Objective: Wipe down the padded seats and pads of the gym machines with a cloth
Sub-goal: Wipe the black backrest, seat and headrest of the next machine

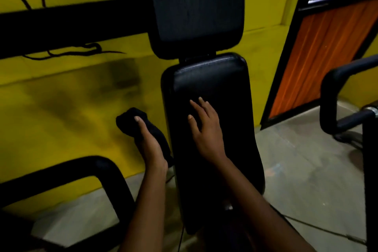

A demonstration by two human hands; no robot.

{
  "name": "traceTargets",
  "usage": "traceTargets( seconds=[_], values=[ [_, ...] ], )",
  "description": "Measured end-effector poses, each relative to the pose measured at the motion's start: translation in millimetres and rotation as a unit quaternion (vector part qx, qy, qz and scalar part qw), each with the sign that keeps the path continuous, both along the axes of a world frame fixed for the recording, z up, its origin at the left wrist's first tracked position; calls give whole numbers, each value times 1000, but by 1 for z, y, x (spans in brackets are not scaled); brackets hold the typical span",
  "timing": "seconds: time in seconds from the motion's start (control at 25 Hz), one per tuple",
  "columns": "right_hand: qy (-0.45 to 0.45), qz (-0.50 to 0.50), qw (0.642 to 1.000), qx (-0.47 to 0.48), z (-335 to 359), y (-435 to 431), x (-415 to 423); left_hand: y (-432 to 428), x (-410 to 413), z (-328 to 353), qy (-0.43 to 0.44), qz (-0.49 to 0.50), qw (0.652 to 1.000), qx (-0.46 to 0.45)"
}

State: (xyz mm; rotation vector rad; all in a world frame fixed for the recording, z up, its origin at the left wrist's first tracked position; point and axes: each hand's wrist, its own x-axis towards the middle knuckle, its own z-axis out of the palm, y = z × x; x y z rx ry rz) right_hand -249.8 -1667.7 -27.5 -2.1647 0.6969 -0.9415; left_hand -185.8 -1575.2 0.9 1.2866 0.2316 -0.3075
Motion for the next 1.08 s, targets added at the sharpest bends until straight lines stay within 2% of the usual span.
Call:
traceTargets(
  seconds=[0.12, 0.24, 0.44, 0.56, 0.72, 0.84, 1.08],
  values=[
    [-5, -67, 990, -125, -4, -27, 39, -35, 29, 12, -51, -35, 998, 25],
    [-13, -117, 966, -231, -30, -52, 66, -70, 54, 12, -150, -82, 981, 89],
    [-90, -156, 937, -299, -56, -67, 88, -86, 61, 0, -231, -9, 963, 137],
    [-103, -155, 933, -309, -59, -68, 89, -82, 54, -23, -195, 13, 971, 135],
    [-107, -154, 934, -302, -57, -66, 89, -60, 37, -70, -110, -43, 983, 138],
    [-97, -142, 939, -298, -53, -66, 84, -56, 38, -74, -68, -53, 991, 107],
    [-25, -129, 954, -270, -164, -29, 46, -63, 40, -59, -119, -51, 989, 74]
  ],
)
